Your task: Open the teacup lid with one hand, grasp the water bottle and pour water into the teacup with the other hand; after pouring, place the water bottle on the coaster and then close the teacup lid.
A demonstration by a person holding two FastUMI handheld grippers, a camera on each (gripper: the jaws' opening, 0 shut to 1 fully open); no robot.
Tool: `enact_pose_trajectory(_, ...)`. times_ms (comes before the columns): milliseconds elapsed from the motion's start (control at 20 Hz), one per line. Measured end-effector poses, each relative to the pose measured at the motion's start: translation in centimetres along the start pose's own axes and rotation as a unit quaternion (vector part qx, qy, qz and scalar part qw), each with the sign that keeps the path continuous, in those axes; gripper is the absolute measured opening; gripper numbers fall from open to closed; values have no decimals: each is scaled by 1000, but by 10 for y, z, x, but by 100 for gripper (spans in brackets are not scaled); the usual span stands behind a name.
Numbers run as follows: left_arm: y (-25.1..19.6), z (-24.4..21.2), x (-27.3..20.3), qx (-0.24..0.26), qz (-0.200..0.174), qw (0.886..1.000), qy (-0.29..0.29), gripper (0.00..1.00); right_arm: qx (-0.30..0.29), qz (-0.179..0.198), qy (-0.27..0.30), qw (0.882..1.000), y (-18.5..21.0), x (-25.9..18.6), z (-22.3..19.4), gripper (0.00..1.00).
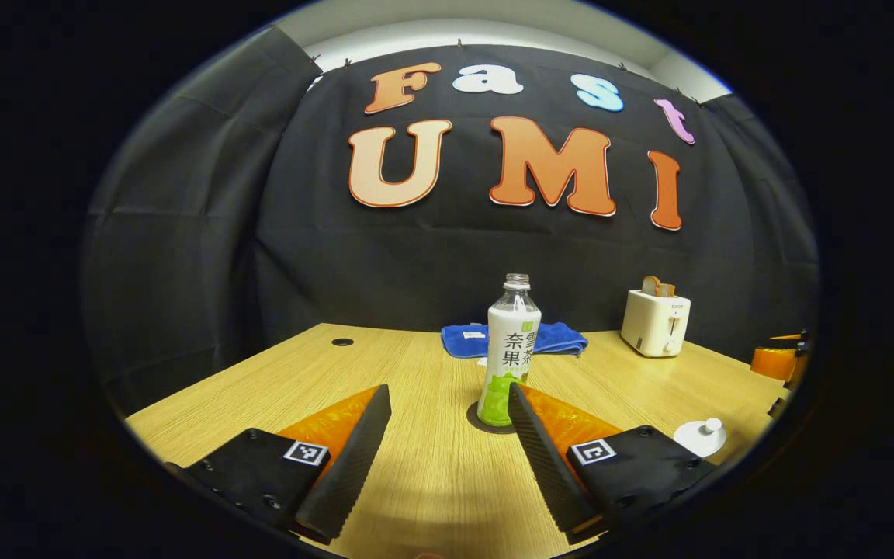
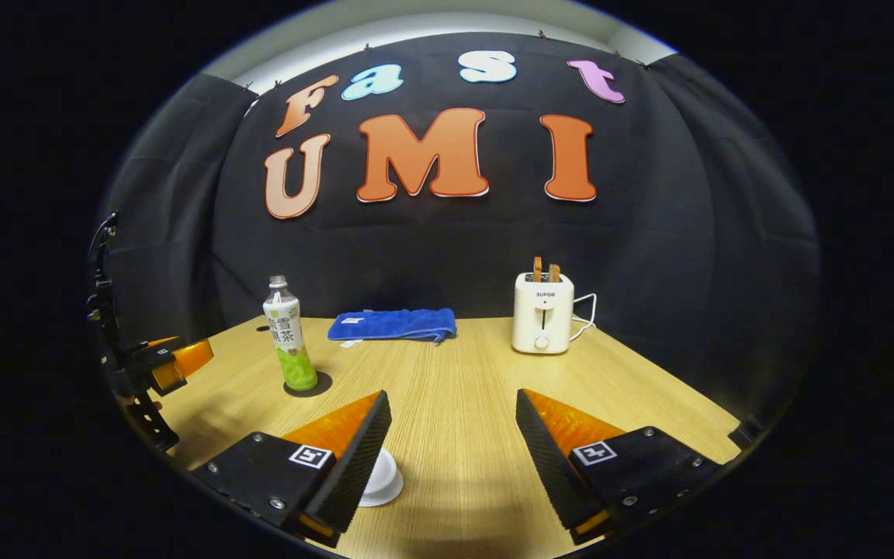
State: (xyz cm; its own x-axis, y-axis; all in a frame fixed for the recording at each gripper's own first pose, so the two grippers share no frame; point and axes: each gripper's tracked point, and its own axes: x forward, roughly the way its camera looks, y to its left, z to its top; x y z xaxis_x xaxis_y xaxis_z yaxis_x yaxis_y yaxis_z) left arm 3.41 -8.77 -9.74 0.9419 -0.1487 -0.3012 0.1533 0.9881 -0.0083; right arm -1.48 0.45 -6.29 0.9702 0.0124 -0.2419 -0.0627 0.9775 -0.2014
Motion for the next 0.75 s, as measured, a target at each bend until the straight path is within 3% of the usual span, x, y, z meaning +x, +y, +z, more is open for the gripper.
enact_pose_trajectory(750,-3,13,-7,8,-3,1000,-20,98,4,5,-5,1000,1,-5,4,96)
